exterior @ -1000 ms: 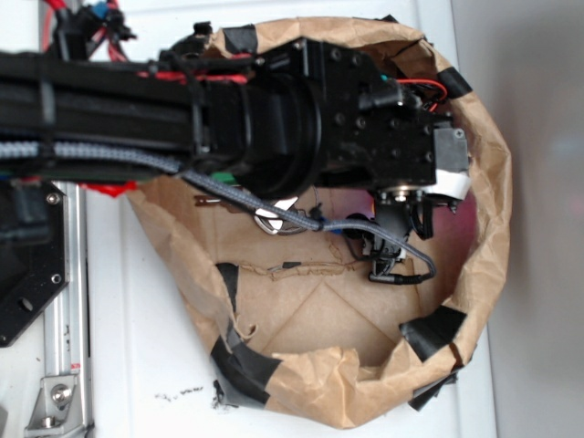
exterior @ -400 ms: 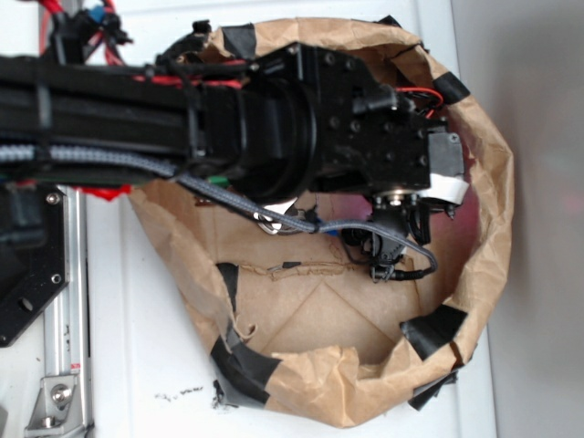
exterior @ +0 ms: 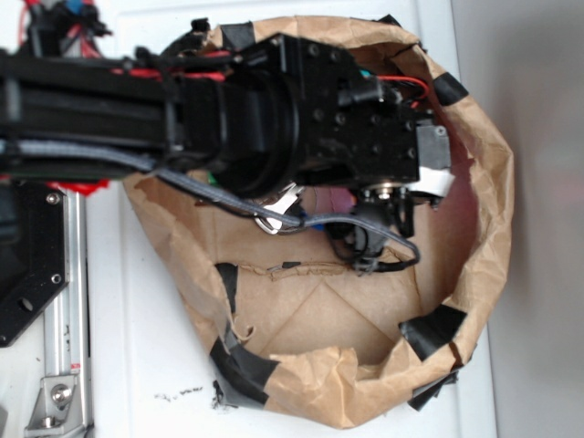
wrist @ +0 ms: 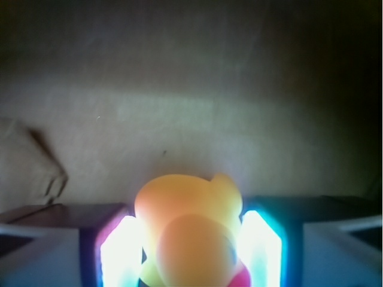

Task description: Grab the yellow duck.

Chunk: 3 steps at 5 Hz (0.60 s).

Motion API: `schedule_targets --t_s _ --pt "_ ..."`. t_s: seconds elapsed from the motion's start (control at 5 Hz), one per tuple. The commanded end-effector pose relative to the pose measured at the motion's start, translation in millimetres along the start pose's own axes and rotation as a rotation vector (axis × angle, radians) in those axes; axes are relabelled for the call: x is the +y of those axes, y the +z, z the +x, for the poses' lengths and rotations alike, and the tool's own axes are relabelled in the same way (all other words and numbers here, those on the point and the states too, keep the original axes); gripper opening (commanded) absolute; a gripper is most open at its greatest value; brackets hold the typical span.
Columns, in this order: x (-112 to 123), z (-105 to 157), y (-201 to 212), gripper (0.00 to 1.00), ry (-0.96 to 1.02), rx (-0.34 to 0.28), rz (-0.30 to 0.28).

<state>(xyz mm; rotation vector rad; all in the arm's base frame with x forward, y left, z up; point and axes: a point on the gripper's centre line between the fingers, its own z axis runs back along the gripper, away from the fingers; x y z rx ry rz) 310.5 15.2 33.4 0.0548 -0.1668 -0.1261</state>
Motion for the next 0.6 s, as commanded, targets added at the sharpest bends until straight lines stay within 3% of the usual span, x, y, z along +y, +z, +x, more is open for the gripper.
schedule_targets --t_s 0.0,0.2,0.4 --pt "-24.0 0.5 120.8 0.00 0.047 -0.043 -0.019" --pt "-39.8 -0.2 144.0 0.00 0.062 0.049 -0.016" --pt "-36.7 4.9 133.3 0.00 0.091 0.071 0.019"
